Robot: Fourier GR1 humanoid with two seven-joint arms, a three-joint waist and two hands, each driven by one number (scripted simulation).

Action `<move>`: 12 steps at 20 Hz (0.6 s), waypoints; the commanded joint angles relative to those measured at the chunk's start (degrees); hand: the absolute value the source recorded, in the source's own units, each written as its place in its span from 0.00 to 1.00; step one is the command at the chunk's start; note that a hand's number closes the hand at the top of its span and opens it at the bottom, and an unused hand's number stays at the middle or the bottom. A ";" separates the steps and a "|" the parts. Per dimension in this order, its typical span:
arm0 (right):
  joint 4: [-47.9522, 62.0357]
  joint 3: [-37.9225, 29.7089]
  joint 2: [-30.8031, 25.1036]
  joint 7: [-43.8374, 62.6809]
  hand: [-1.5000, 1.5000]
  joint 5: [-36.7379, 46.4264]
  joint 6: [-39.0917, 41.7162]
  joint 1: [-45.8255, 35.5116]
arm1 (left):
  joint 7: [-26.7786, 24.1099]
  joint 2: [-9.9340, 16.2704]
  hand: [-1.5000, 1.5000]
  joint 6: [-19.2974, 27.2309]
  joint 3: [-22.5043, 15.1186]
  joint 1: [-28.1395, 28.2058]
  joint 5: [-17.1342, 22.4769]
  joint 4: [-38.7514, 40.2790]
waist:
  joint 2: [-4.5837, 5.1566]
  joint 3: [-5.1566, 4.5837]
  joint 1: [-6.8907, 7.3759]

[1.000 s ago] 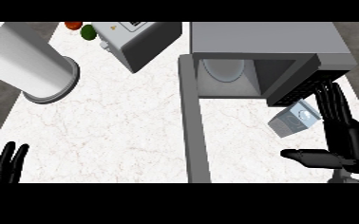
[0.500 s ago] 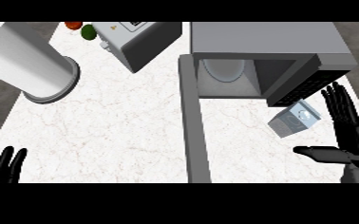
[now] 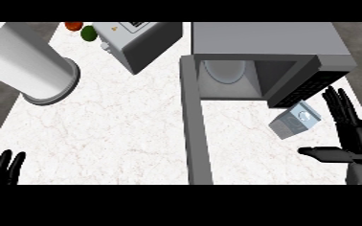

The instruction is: Pick up the milk, place it into the microwave and close the microwave

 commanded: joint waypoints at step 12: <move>28.63 1.40 -4.37 -10.23 0.00 5.55 -0.66 -11.93 | 1.10 -0.43 0.00 -0.74 0.57 0.24 0.65 -1.03 | 0.87 0.58 1.10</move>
